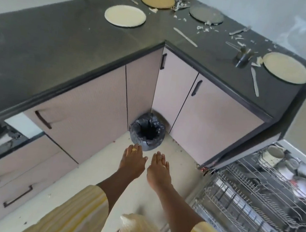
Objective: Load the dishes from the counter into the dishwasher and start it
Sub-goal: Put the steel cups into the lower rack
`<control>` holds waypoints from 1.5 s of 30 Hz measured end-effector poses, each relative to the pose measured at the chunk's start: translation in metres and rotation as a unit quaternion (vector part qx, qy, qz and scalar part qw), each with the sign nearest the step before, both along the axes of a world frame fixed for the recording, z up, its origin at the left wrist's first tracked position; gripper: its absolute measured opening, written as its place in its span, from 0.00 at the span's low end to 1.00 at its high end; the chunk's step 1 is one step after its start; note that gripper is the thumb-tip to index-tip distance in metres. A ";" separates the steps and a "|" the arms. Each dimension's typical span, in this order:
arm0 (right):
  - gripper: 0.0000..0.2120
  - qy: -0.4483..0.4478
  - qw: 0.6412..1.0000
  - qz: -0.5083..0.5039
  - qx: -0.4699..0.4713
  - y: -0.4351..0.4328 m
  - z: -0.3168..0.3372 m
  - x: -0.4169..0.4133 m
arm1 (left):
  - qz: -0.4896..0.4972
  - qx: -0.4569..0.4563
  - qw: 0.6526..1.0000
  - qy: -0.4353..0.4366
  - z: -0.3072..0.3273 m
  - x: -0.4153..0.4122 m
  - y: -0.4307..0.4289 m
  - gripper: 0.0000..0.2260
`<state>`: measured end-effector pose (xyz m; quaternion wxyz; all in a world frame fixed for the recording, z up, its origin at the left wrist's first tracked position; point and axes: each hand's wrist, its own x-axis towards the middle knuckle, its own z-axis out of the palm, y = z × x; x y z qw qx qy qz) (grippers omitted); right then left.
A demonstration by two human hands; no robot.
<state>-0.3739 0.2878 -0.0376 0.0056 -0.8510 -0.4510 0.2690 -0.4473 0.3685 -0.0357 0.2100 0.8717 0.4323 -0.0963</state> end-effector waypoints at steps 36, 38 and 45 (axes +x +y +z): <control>0.19 0.275 0.424 -0.717 0.480 0.341 0.121 0.509 | -0.211 0.118 0.944 -0.223 0.093 0.463 0.399 0.20; 0.18 0.307 0.350 -0.726 0.505 0.347 0.126 0.523 | -0.208 0.112 0.954 -0.186 0.085 0.476 0.421 0.22; 0.11 0.243 0.255 -0.796 0.493 0.379 0.110 0.576 | -0.216 0.176 0.948 -0.155 0.083 0.522 0.492 0.22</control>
